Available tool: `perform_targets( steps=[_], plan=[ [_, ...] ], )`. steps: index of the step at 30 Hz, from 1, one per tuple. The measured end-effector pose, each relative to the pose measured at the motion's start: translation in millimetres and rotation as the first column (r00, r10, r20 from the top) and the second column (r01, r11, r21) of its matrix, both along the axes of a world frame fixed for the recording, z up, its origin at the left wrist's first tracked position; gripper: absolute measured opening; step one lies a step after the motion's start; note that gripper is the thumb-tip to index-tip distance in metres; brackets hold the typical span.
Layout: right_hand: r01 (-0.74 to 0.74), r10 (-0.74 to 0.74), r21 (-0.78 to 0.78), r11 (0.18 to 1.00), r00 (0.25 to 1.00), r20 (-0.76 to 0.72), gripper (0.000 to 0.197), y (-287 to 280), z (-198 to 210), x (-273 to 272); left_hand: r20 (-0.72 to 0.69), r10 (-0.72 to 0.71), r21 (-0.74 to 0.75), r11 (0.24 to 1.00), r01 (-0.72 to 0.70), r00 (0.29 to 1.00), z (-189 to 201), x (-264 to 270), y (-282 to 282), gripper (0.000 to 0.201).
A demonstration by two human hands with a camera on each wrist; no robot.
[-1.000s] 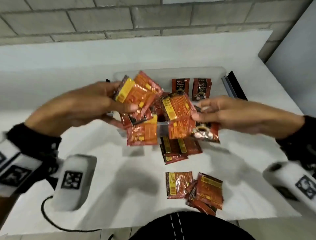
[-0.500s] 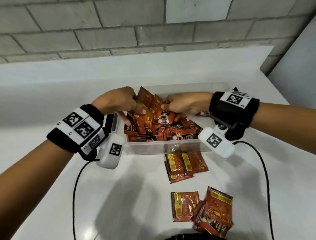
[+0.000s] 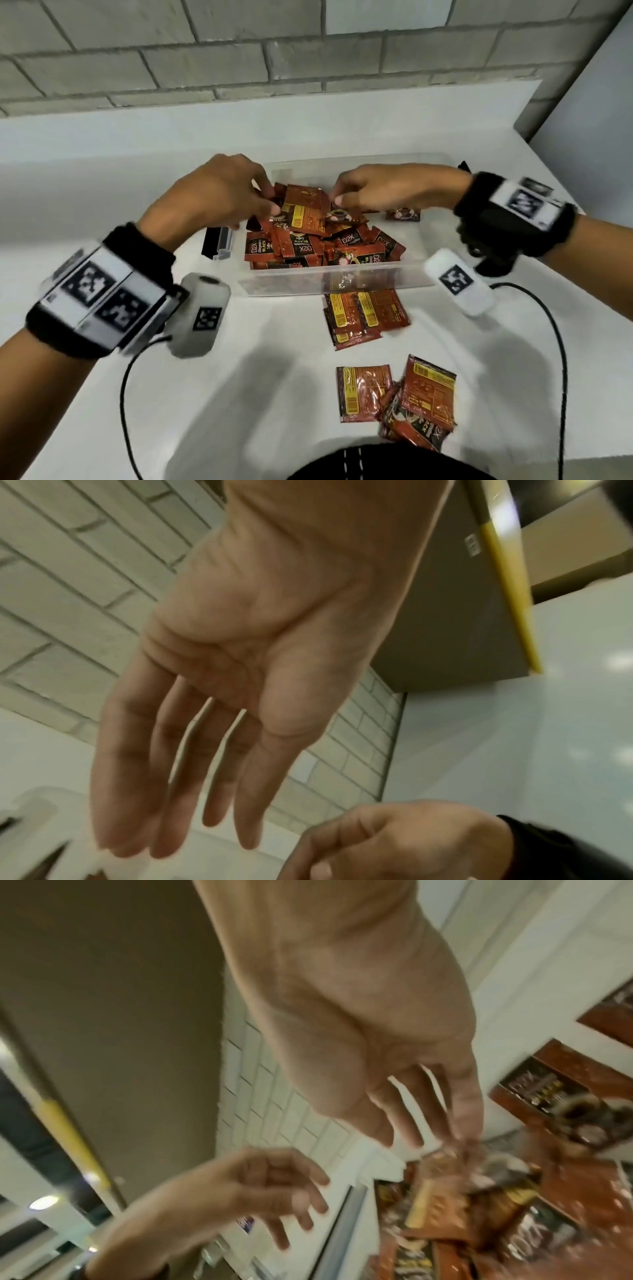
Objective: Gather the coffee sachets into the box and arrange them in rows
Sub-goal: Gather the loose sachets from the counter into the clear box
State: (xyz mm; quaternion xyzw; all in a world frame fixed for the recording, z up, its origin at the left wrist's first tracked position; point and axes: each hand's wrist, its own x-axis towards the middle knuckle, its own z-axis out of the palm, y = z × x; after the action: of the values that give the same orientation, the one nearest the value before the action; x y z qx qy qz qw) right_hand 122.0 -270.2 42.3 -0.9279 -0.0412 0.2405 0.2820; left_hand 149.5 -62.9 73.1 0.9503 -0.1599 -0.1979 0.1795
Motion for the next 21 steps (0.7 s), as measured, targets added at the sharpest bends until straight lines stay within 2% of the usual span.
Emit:
perform_targets(
  steps=[3,5,7,9,11,13,17,21],
  plan=[
    [-0.076,0.070,0.123,0.990,0.996,0.052,0.014,-18,15,-45,-0.099,-0.260,-0.048,0.965,0.256,0.961,-2,-44,-3,0.018],
    [-0.153,0.152,0.103,0.983,0.988,0.019,0.016,-25,12,-85,-0.209,-0.455,-0.077,0.890,0.449,0.866,-18,-73,-8,0.024],
    [-0.221,0.222,0.023,0.975,0.971,-0.091,0.027,-29,-9,-125,-0.245,-0.609,-0.059,0.786,0.616,0.754,-44,-96,-19,0.037],
    [-0.304,0.287,-0.079,0.949,0.941,-0.180,0.047,-29,-39,-161,-0.208,-0.698,-0.040,0.706,0.707,0.686,-74,-110,-31,0.049],
    [-0.353,0.324,-0.155,0.923,0.928,-0.183,0.063,-24,-68,-189,-0.153,-0.707,0.012,0.697,0.717,0.690,-99,-116,-43,0.059],
    [-0.338,0.311,-0.218,0.915,0.939,-0.150,0.070,-16,-86,-209,-0.129,-0.677,0.072,0.723,0.687,0.725,-114,-119,-54,0.066],
    [-0.343,0.331,-0.335,0.878,0.939,-0.092,0.069,4,-104,-225,-0.057,-0.667,0.199,0.722,0.663,0.743,-133,-119,-65,0.069],
    [-0.337,0.347,-0.343,0.877,0.937,-0.033,0.061,1,-107,-226,0.033,-0.682,0.294,0.705,0.645,0.731,-142,-111,-64,0.070]
  ],
)
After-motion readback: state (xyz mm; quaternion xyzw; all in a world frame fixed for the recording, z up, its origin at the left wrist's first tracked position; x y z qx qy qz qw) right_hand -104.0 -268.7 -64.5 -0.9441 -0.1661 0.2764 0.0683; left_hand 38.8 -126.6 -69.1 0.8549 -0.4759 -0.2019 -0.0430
